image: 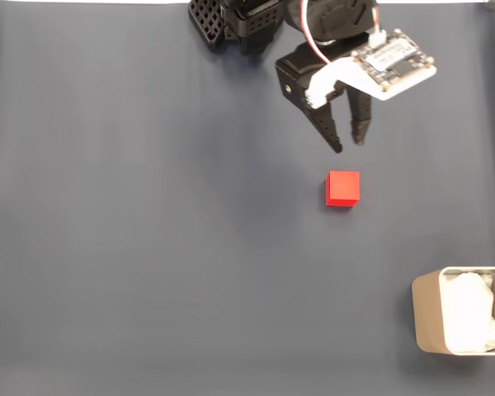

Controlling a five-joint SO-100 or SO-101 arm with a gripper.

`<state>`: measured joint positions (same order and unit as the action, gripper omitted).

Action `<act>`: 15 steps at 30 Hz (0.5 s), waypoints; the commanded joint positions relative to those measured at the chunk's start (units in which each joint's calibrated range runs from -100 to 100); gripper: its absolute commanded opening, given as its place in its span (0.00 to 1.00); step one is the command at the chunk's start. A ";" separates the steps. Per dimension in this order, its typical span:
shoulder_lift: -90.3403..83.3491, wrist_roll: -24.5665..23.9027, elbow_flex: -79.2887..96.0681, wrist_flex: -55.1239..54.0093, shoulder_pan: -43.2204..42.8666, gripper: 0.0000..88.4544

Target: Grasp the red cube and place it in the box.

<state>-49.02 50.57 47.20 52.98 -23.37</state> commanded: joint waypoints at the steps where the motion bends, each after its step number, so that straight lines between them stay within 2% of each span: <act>1: 1.54 0.83 -4.04 0.62 -1.56 0.13; 15: 5.87 0.00 -3.95 0.71 -1.42 0.26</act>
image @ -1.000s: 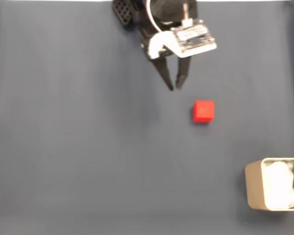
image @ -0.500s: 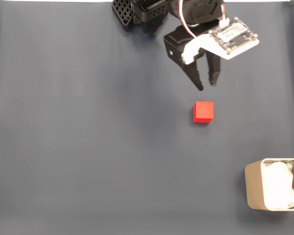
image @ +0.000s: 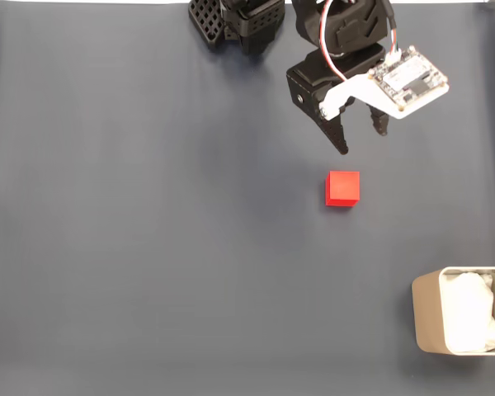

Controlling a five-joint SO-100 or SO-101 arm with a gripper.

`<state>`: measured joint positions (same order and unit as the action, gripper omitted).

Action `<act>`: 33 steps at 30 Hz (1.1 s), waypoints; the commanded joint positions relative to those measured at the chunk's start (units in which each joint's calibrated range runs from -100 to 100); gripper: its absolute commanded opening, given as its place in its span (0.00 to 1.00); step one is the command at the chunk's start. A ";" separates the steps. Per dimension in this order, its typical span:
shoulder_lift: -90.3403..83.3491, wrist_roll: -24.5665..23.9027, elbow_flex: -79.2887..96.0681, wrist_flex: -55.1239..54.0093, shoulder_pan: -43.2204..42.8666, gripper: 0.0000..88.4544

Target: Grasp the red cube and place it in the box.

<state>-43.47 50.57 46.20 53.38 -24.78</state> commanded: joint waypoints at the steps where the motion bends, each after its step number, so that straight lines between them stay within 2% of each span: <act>1: 0.66 -0.15 -2.95 0.31 0.06 0.26; 11: 2.82 0.24 -2.86 -0.43 1.84 0.37; 19: 5.60 1.17 -2.86 -5.02 3.54 0.42; 33: 10.19 1.71 -0.49 -8.38 3.83 0.45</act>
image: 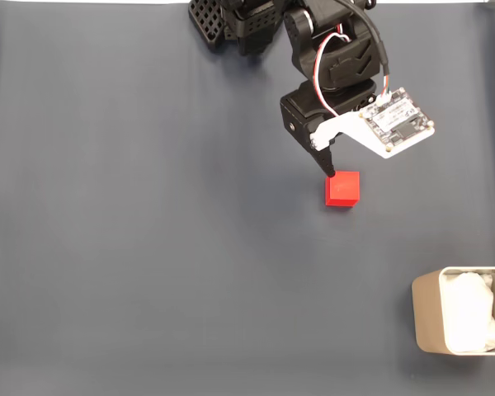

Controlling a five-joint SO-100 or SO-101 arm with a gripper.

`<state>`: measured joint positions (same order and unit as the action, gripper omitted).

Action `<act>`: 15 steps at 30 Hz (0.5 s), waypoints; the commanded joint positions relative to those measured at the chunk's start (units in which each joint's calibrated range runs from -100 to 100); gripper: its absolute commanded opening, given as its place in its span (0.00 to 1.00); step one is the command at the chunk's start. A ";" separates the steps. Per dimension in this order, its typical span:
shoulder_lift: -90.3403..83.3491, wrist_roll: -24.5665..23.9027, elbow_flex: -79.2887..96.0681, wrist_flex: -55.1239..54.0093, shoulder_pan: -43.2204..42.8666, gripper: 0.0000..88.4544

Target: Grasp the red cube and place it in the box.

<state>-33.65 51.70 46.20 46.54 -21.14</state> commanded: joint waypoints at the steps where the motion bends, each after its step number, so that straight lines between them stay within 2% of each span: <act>1: 0.72 0.63 -0.31 -1.79 0.19 0.45; 15: 5.58 0.73 2.70 -7.52 -0.09 0.46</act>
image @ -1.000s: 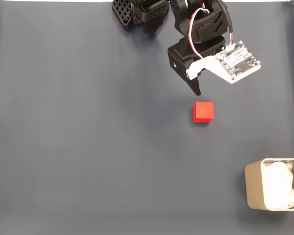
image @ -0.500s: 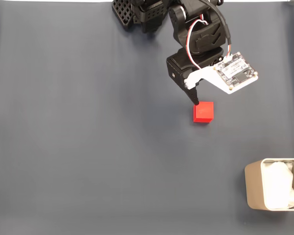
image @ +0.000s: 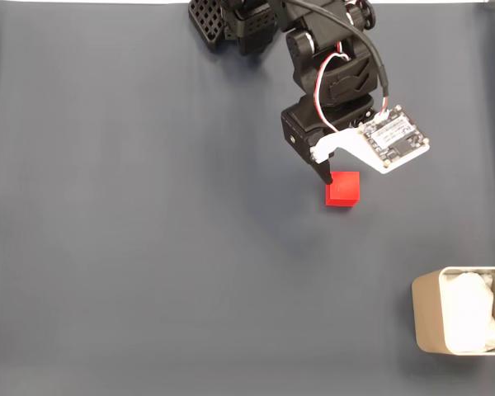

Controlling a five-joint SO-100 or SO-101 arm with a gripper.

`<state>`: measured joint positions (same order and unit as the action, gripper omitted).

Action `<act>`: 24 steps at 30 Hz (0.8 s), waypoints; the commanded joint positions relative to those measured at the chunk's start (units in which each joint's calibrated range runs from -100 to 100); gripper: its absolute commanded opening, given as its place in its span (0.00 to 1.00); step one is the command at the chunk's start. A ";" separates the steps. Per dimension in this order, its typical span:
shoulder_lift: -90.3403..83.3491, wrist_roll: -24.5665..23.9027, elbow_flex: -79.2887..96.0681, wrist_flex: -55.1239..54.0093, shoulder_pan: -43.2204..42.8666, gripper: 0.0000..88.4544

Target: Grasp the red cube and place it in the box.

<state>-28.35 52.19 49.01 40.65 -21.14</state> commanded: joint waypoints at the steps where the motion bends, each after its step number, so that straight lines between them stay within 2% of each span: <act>1: 0.62 0.24 0.17 -1.88 -0.09 0.46; 24: 8.34 -0.34 1.09 -8.52 0.19 0.46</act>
<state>-20.10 52.23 51.18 33.41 -21.14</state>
